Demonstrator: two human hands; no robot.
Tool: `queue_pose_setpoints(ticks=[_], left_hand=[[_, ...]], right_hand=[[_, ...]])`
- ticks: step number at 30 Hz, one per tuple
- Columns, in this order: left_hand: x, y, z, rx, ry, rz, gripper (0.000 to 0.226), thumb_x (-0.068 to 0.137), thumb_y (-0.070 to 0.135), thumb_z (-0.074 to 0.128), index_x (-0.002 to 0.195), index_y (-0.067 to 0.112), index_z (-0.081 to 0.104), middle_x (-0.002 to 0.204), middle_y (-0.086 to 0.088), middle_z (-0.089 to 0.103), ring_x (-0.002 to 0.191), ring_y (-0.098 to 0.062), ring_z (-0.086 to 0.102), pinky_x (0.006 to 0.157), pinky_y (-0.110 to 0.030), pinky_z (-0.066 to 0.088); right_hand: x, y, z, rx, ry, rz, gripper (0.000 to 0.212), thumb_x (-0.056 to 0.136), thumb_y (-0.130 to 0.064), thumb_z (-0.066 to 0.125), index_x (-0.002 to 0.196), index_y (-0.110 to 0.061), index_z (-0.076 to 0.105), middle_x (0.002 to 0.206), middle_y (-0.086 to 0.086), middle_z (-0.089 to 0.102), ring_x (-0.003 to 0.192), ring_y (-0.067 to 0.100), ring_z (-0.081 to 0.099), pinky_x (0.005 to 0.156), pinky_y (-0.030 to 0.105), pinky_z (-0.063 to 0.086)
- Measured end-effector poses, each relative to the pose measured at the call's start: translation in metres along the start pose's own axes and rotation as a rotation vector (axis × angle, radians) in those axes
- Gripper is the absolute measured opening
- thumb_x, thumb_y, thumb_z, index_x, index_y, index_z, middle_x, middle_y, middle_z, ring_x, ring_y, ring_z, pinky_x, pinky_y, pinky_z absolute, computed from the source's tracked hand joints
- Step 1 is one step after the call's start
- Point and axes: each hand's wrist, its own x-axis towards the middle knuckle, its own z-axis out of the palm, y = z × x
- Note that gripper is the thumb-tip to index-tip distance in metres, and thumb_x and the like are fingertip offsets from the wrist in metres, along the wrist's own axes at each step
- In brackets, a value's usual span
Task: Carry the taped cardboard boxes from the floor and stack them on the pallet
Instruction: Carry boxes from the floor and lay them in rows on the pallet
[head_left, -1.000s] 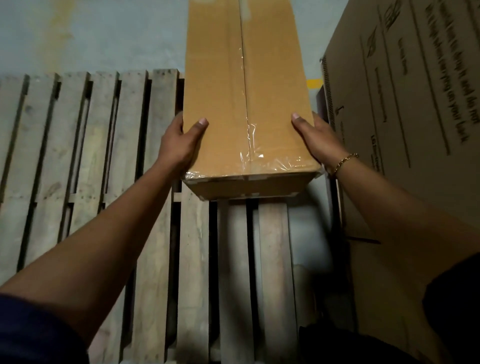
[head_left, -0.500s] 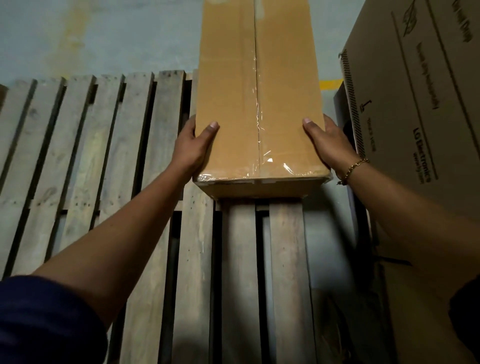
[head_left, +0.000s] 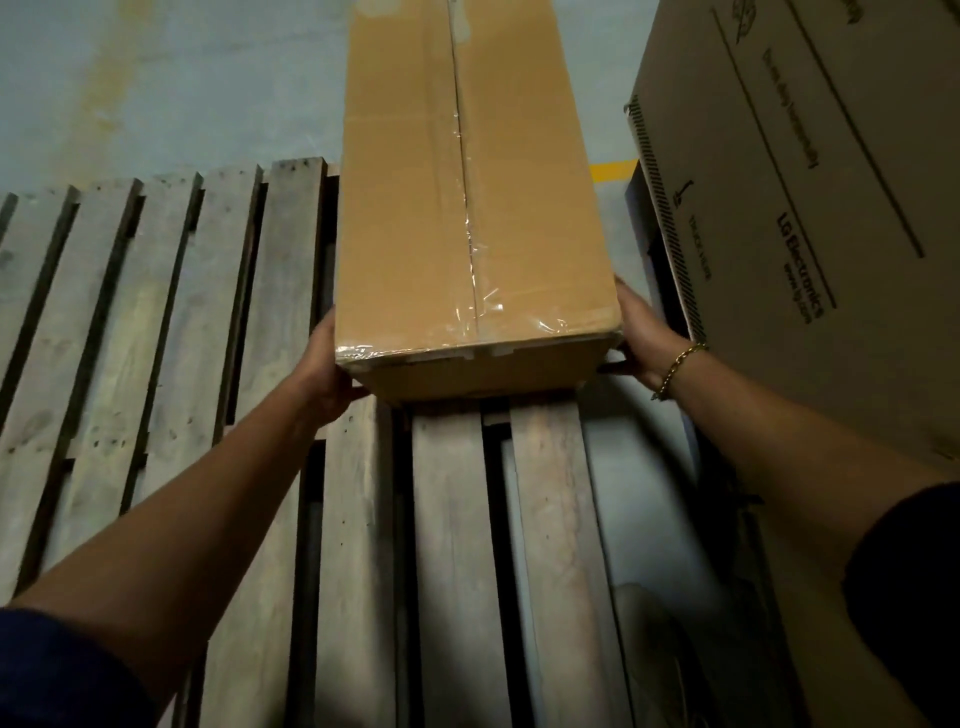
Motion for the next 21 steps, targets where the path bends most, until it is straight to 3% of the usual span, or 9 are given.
queue_pose_setpoints(ticks=[3,5,7,9,11,13,18,21], left_hand=[[0.006,-0.025,0.004,-0.067,0.014,-0.034,0.037,0.105,0.036,0.03,0.104,0.027,0.066,0.107,-0.004,0.069,0.096,-0.026,0.062,0.089,-0.045,0.049],[0.012,-0.033,0.004,-0.112,0.026,-0.068,0.039,0.107,0.031,0.028,0.099,0.026,0.066,0.106,-0.006,0.067,0.093,-0.025,0.062,0.085,-0.043,0.049],[0.021,-0.039,0.003,-0.149,0.042,-0.076,0.037,0.107,0.029,0.029,0.1,0.026,0.066,0.106,-0.005,0.068,0.094,-0.025,0.061,0.083,-0.043,0.05],[0.027,-0.042,0.004,-0.162,0.05,-0.075,0.035,0.108,0.025,0.03,0.102,0.024,0.065,0.111,-0.007,0.067,0.099,-0.026,0.061,0.087,-0.045,0.05],[0.032,-0.046,0.004,-0.158,0.029,-0.078,0.034,0.108,0.023,0.03,0.107,0.022,0.064,0.121,-0.01,0.064,0.11,-0.03,0.058,0.098,-0.048,0.046],[0.034,-0.048,0.002,-0.147,0.018,-0.073,0.033,0.107,0.023,0.031,0.115,0.021,0.064,0.131,-0.013,0.061,0.119,-0.033,0.055,0.103,-0.05,0.043],[0.035,-0.046,0.004,-0.155,-0.002,-0.035,0.032,0.107,0.022,0.032,0.125,0.021,0.059,0.132,-0.013,0.059,0.112,-0.031,0.055,0.086,-0.043,0.048],[0.028,-0.046,0.006,-0.126,-0.016,-0.024,0.033,0.106,0.02,0.033,0.129,0.018,0.056,0.129,-0.015,0.058,0.105,-0.031,0.057,0.082,-0.042,0.048]], right_hand=[[0.001,0.033,0.008,0.041,-0.025,0.025,0.044,0.099,-0.064,0.031,0.103,-0.035,0.063,0.088,-0.01,0.068,0.079,0.007,0.062,0.072,0.035,0.045],[0.001,0.046,0.013,0.072,-0.027,0.037,0.055,0.082,-0.073,0.039,0.12,-0.037,0.056,0.096,-0.01,0.066,0.082,0.009,0.058,0.066,0.031,0.039],[0.01,0.063,0.015,0.133,-0.021,0.011,0.08,0.069,-0.077,0.044,0.138,-0.036,0.048,0.121,-0.006,0.065,0.104,0.016,0.06,0.075,0.035,0.044],[0.01,0.07,0.021,0.169,0.009,-0.014,0.071,0.086,-0.07,0.041,0.149,-0.037,0.04,0.143,-0.003,0.058,0.13,0.023,0.053,0.087,0.04,0.043],[0.01,0.07,0.024,0.238,0.015,-0.014,0.053,0.104,-0.056,0.027,0.15,-0.033,0.042,0.141,-0.004,0.059,0.125,0.02,0.058,0.094,0.039,0.045],[0.017,0.073,0.024,0.282,0.003,-0.003,0.056,0.106,-0.055,0.019,0.148,-0.029,0.046,0.131,-0.004,0.063,0.109,0.013,0.064,0.095,0.035,0.05],[0.019,0.075,0.023,0.283,-0.011,0.022,0.072,0.091,-0.074,0.029,0.145,-0.032,0.05,0.135,0.001,0.065,0.119,0.023,0.061,0.109,0.051,0.04],[0.02,0.079,0.022,0.3,-0.002,0.019,0.062,0.098,-0.066,0.028,0.142,-0.031,0.053,0.131,0.001,0.067,0.121,0.025,0.062,0.109,0.054,0.043]])
